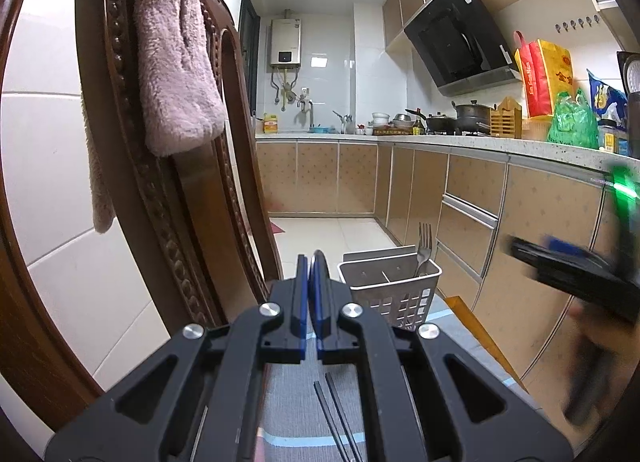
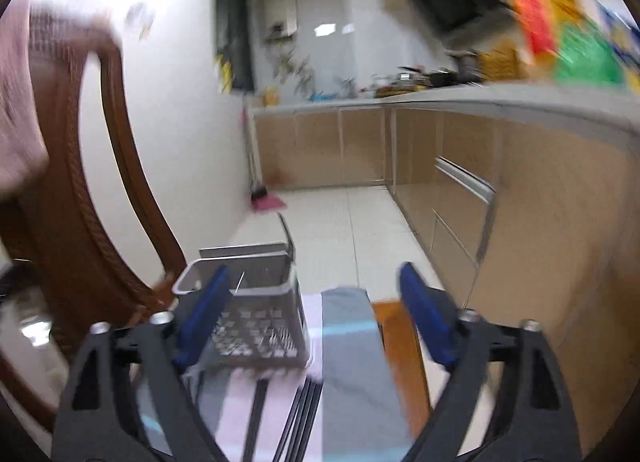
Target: Organize utensils
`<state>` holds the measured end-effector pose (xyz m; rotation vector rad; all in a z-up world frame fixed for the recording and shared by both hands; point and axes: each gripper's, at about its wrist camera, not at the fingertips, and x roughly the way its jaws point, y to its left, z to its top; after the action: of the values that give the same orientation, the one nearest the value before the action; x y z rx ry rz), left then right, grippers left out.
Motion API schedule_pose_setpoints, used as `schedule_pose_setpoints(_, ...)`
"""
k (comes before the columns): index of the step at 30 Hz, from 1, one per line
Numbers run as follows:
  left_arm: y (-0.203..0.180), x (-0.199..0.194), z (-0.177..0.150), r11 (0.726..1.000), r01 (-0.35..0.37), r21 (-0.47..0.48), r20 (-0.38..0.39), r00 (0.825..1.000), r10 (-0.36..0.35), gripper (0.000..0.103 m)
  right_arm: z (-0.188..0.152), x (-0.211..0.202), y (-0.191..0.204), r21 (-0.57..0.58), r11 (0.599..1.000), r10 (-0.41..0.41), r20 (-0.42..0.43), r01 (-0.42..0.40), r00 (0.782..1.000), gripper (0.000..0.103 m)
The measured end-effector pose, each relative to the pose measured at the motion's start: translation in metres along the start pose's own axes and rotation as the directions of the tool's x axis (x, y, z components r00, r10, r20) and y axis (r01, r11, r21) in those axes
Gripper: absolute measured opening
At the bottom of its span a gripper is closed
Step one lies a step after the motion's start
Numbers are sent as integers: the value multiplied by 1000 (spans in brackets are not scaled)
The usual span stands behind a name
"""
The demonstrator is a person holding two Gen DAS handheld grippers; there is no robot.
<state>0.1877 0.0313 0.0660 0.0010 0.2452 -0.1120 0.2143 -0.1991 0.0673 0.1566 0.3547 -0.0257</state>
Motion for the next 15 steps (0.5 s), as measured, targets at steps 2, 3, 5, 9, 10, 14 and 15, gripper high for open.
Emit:
schedule_pose_setpoints(2,0,-1,-2,1000,-6,1,-4,1000,6,3,-27,-35,-19,87,996,10,37,-13,999,93)
schedule_pose_setpoints(3,0,0,-2,1000,-5,-1,-8,1000,5,3,-49,-53,-34,139,990,-37,45,30,998,93)
schedule_pose_setpoints(5,0,0,-2,1000,-15,-12,-11,1000,15,3,-62,-55,-53,219,974,-59,-23,63,998,93)
schedule_pose_setpoints(9,-5,-2,9,998,-50,-35,24,998,51,3,-52,-50,-64,221,974,-44,-8,45,999,93)
schedule_pose_setpoints(10,-10,-3,14,997,-69,-31,46,996,71,3,-50,-49,-64,213,976,-49,2,47,999,93)
schedule_pose_setpoints(14,-23,7,43,994,-103,-33,74,992,105,3,-52,-46,-69,236,971,-25,-8,27,1000,93)
schedule_pose_setpoints(15,-26,11,53,993,-114,-38,84,990,117,3,-52,-46,-71,232,972,-22,-9,24,1000,93)
